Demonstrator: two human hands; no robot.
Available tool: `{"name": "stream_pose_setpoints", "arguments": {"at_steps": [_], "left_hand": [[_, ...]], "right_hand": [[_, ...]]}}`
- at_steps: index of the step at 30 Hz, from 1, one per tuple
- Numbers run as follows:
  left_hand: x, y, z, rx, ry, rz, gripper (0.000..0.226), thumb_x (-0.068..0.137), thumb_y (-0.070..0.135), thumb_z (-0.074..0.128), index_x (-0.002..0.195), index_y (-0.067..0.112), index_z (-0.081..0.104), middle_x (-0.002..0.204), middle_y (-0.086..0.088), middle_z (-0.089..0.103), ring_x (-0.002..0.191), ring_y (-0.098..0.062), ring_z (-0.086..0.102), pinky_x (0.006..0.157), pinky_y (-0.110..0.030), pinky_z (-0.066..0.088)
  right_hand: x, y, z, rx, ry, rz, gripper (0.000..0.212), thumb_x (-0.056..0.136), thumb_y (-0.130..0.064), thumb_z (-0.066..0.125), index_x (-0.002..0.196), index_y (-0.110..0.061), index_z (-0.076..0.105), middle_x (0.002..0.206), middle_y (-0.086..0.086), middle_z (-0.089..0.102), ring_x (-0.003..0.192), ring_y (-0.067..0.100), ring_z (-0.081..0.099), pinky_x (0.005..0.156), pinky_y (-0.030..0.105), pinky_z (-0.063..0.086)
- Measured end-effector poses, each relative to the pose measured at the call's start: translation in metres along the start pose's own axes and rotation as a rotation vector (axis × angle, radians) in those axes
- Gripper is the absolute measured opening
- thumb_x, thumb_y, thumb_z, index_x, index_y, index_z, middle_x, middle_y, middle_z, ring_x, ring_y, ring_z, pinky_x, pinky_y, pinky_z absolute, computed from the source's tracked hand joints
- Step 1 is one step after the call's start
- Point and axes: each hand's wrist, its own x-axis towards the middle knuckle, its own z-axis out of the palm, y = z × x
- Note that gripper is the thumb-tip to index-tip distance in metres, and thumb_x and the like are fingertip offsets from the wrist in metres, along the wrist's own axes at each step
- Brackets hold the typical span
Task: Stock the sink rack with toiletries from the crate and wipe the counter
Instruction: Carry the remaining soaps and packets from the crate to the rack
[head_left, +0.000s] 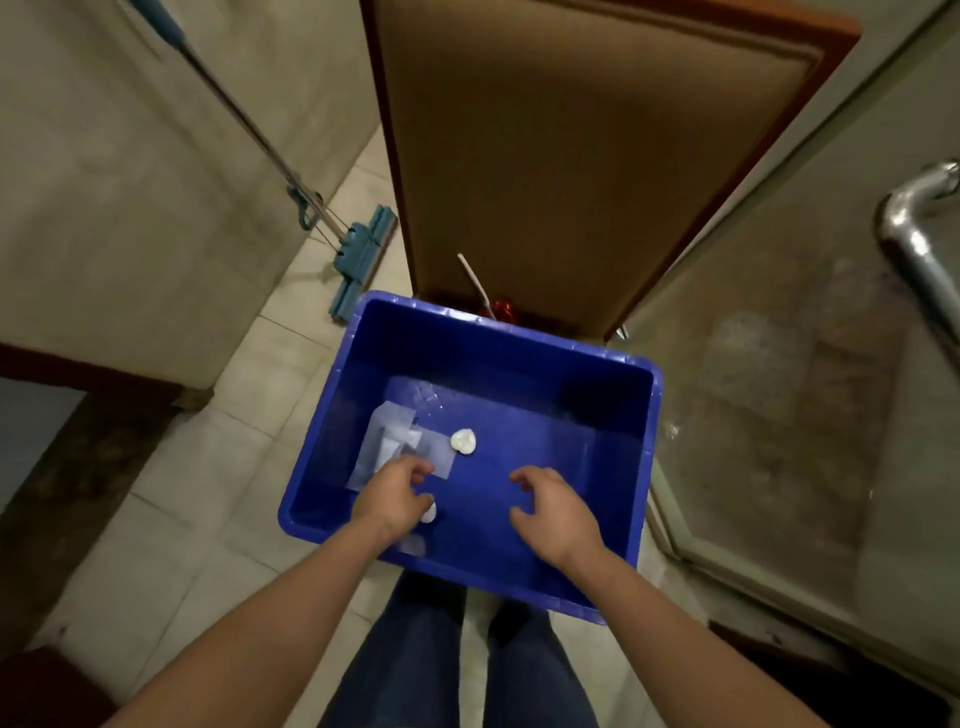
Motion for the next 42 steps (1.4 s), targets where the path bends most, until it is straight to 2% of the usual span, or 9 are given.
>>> {"name": "stream_pose_setpoints", "arguments": {"at_steps": [5,11,20,25,29,34,38,40,42], "left_hand": [[0.047,-0.029,0.004,0.071,-0.130,-0.034,0.040,0.087,0.016,0.069,0.125,0.020,0.055,0.120,0.001,0.057,0.097,-0.014,0.059,0.088,-0.028,0.050],[0.084,-0.058,0.021,0.163,-0.242,-0.022,0.036,0.085,0.017,0.070,0.118,0.024,0.058,0.118,0.001,0.056,0.098,-0.015,0.059,0.093,-0.037,0.051],[0.112,-0.063,0.037,0.422,-0.337,0.135,0.038,0.085,0.024,0.069,0.121,0.028,0.059,0.125,0.004,0.053,0.108,-0.019,0.057,0.093,-0.031,0.047],[0.120,-0.058,0.039,0.548,-0.352,0.218,0.036,0.087,0.023,0.064,0.123,0.028,0.058,0.127,0.002,0.052,0.110,-0.020,0.056,0.087,-0.033,0.049],[0.123,-0.058,0.040,0.617,-0.346,0.295,0.032,0.088,0.021,0.063,0.119,0.025,0.060,0.124,0.002,0.054,0.110,-0.020,0.055,0.083,-0.031,0.048],[0.123,-0.059,0.043,0.724,-0.372,0.337,0.031,0.087,0.021,0.064,0.118,0.023,0.059,0.121,-0.002,0.053,0.105,-0.024,0.056,0.076,-0.032,0.049],[0.121,-0.060,0.048,0.802,-0.405,0.357,0.027,0.087,0.018,0.061,0.115,0.019,0.060,0.117,-0.006,0.051,0.097,-0.026,0.057,0.071,-0.035,0.050],[0.122,-0.059,0.049,0.807,-0.429,0.342,0.025,0.088,0.018,0.060,0.113,0.017,0.062,0.115,-0.007,0.050,0.094,-0.028,0.058,0.072,-0.036,0.050],[0.122,-0.055,0.049,0.819,-0.453,0.320,0.021,0.087,0.020,0.059,0.107,0.015,0.064,0.112,-0.007,0.049,0.092,-0.028,0.058,0.072,-0.035,0.050]], "right_hand": [[0.036,-0.005,0.036,0.034,-0.081,0.076,0.043,0.094,-0.024,0.055,0.136,-0.025,0.047,0.136,-0.004,0.047,0.108,0.016,0.056,0.083,0.034,0.053],[0.078,-0.004,0.081,0.088,-0.153,0.146,0.044,0.093,-0.025,0.055,0.137,-0.024,0.047,0.138,-0.003,0.047,0.116,0.017,0.053,0.090,0.038,0.052],[0.142,-0.008,0.093,0.154,0.051,0.200,0.023,0.088,-0.021,0.061,0.112,-0.019,0.060,0.116,-0.001,0.057,0.091,0.018,0.058,0.074,0.029,0.047],[0.161,-0.013,0.093,0.129,0.099,0.189,0.021,0.089,-0.021,0.062,0.109,-0.018,0.058,0.118,0.001,0.056,0.090,0.022,0.059,0.072,0.036,0.051],[0.171,-0.015,0.097,0.060,0.144,0.199,0.020,0.090,-0.021,0.062,0.109,-0.018,0.055,0.118,0.002,0.050,0.083,0.024,0.057,0.060,0.032,0.041],[0.183,-0.016,0.105,-0.019,0.156,0.197,0.029,0.089,-0.017,0.062,0.115,-0.018,0.050,0.121,0.004,0.045,0.088,0.026,0.053,0.056,0.029,0.032],[0.189,-0.016,0.112,-0.091,0.110,0.170,0.038,0.091,-0.016,0.060,0.127,-0.022,0.052,0.128,0.006,0.044,0.104,0.027,0.053,0.064,0.031,0.037],[0.189,-0.016,0.114,-0.110,0.090,0.158,0.035,0.091,-0.017,0.060,0.125,-0.022,0.055,0.126,0.006,0.046,0.105,0.027,0.053,0.066,0.031,0.037],[0.189,-0.016,0.115,-0.113,0.080,0.168,0.025,0.091,-0.017,0.059,0.116,-0.019,0.058,0.120,0.007,0.050,0.099,0.028,0.055,0.064,0.031,0.036]]}}
